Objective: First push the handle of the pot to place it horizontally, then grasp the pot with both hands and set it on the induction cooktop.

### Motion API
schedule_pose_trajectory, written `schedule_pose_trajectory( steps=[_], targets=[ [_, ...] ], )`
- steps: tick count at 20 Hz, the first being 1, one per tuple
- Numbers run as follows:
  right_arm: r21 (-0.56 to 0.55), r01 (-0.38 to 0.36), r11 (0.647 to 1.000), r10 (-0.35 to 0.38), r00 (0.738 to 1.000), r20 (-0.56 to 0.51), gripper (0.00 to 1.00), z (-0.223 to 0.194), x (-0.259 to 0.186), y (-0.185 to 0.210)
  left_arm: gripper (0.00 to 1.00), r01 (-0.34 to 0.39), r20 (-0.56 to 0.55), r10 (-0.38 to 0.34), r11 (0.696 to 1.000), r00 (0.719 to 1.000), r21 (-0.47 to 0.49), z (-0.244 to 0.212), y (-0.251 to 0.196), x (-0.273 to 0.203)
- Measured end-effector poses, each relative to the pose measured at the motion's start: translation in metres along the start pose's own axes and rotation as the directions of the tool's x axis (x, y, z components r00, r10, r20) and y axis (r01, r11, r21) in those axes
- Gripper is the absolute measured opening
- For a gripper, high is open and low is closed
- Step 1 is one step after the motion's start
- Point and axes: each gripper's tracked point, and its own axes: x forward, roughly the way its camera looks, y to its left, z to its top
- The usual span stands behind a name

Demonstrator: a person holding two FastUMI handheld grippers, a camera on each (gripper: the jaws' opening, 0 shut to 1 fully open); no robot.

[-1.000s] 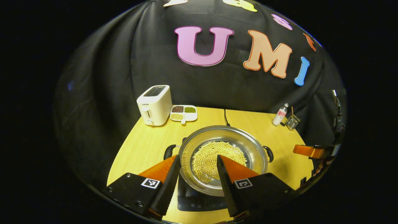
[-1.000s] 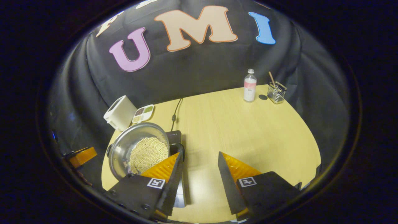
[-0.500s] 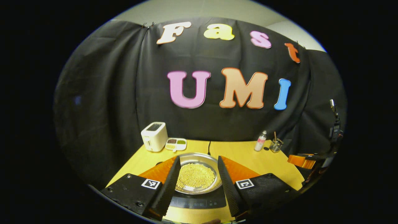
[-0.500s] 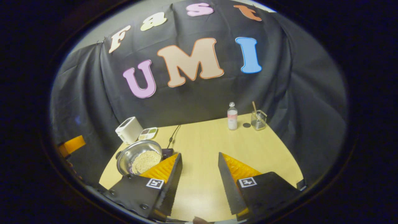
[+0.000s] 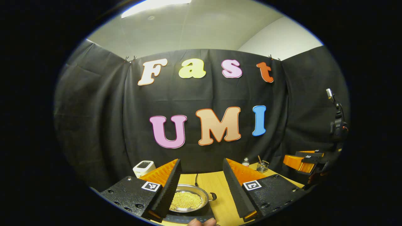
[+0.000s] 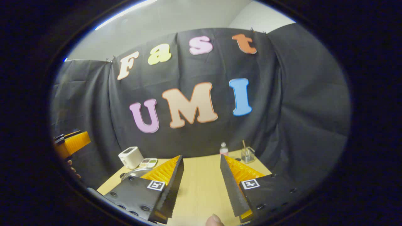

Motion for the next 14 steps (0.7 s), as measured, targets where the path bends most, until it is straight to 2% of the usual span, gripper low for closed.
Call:
schedule_pose_trajectory(
  steps=[4, 7, 10, 14],
  targets=[
    [-0.053, -0.006, 0.999, 0.008, 1.0, 0.022, 0.68, 0.001, -0.027, 0.019, 0.8, -0.003, 0.008, 0.003, 0.999, 1.0, -0.038, -0.002, 0.012, -0.02],
    [-0.067, -0.003, 0.998, 0.002, 1.0, -0.012, 0.69, -0.013, -0.045, 0.029, 0.82, 0.002, 0.011, -0.001, 1.0, 1.0, -0.022, -0.002, 0.024, -0.025],
    [-0.081, 0.019, 0.997, -0.019, 1.0, -0.002, 0.69, -0.01, -0.056, 0.034, 0.82, 0.018, 0.031, -0.017, 1.0, 0.999, -0.011, -0.001, 0.029, -0.027],
    [-0.069, 0.069, 0.995, -0.068, 0.997, 0.019, 0.69, -0.005, -0.072, 0.024, 0.82, 0.05, 0.007, -0.05, 0.995, 0.999, -0.089, -0.014, 0.019, -0.027]
  ],
)
